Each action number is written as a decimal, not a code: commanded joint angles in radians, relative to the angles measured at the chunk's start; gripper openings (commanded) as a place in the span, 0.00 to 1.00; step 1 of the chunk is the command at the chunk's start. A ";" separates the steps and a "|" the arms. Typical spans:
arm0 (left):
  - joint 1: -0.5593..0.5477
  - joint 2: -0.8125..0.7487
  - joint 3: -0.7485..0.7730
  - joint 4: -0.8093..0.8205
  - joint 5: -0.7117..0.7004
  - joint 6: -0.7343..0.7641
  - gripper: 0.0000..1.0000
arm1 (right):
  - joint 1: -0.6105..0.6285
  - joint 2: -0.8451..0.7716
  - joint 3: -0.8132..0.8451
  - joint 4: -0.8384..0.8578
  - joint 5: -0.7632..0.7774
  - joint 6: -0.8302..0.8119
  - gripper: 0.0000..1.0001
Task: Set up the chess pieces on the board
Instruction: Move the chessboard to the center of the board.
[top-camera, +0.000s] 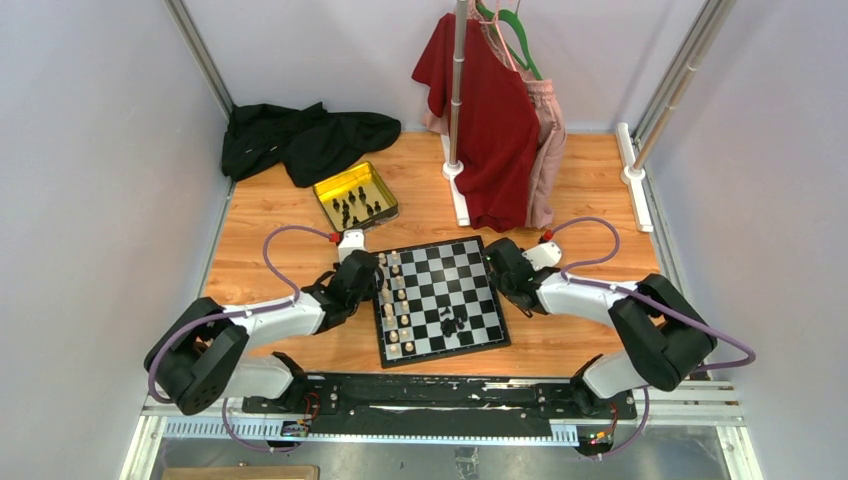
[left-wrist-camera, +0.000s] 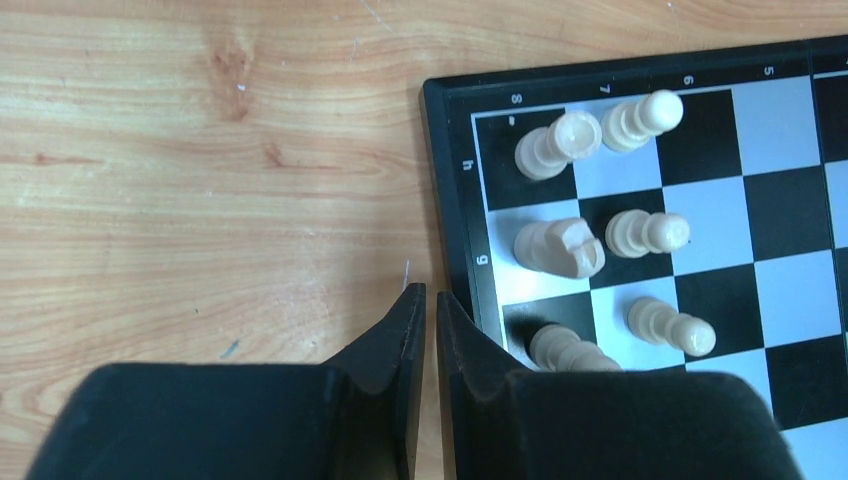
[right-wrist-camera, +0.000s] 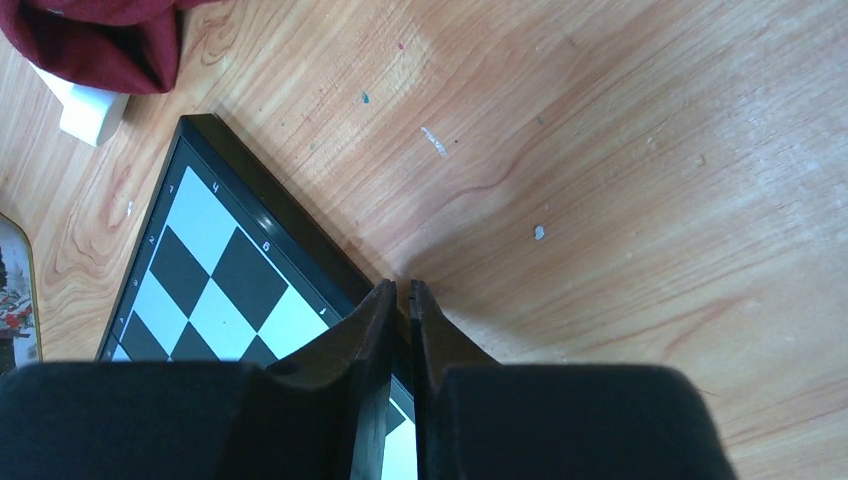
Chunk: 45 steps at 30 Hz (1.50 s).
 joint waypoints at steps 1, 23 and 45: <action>0.024 0.025 0.055 0.064 0.046 0.023 0.15 | 0.033 0.051 -0.014 -0.084 -0.076 0.005 0.16; 0.122 0.149 0.107 0.138 0.177 0.026 0.15 | 0.034 0.107 0.011 -0.071 -0.092 -0.013 0.29; 0.129 0.265 0.262 0.138 0.270 0.008 0.15 | 0.010 0.078 -0.002 -0.098 -0.082 -0.049 0.38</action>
